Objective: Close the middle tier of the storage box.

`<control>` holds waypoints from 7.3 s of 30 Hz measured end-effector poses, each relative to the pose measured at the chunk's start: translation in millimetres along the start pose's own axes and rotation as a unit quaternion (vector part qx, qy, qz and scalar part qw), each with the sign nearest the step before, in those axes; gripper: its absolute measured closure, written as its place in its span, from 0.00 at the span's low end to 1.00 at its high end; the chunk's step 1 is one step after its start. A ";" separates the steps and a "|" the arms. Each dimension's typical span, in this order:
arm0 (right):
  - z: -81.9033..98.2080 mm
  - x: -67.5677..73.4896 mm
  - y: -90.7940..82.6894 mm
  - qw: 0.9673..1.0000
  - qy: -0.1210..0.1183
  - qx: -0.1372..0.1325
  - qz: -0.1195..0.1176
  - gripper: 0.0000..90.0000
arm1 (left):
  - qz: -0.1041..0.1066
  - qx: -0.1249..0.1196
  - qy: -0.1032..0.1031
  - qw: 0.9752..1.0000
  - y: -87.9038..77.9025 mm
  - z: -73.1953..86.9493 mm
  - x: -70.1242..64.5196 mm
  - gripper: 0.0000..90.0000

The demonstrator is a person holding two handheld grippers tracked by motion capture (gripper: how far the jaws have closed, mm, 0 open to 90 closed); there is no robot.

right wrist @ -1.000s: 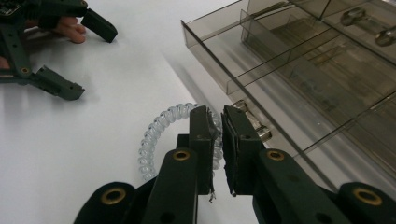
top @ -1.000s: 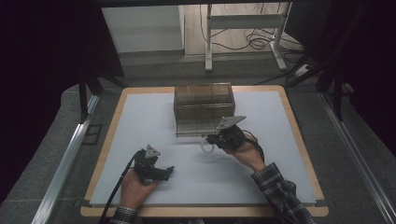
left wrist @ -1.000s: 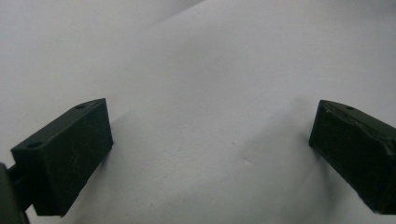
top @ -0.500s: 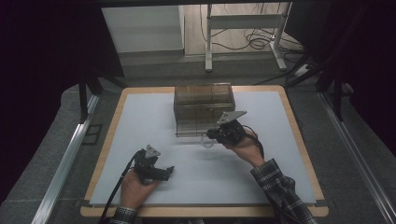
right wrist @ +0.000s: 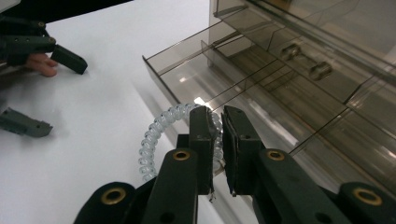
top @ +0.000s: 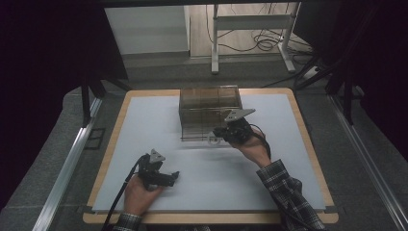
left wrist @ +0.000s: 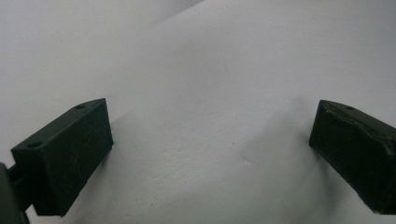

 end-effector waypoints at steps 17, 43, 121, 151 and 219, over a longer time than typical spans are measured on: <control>-11.0 -14.5 0.5 1.000 0.003 -0.008 0.020 0.90 | 0.000 -0.001 -0.001 1.000 0.2 -0.1 -0.1 0.00; -12.7 -39.9 16.6 0.998 0.014 0.001 0.064 0.90 | 0.000 -0.001 0.000 1.000 0.1 0.0 0.0 0.00; 2.8 -41.0 41.1 0.996 -0.010 0.027 0.087 0.73 | 0.000 0.000 0.001 1.000 0.1 0.0 0.1 0.00; -0.5 -30.2 35.3 0.996 -0.024 0.021 0.085 0.58 | 0.000 -0.001 0.000 1.000 0.1 0.0 0.1 0.00; 16.7 42.0 14.8 0.995 -0.083 0.047 -0.018 0.13 | -0.001 -0.002 -0.001 1.000 0.2 -0.4 -0.1 0.00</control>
Point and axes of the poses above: each handheld gripper's, and its own axes: y roughly forward along the jaws, z roughly out of its underside, x roughly to its left, the point moved 8 cm from there along y, roughly forward along the jaws, and after that the axes turned 13 degrees about -z, right-handed, at the moved point
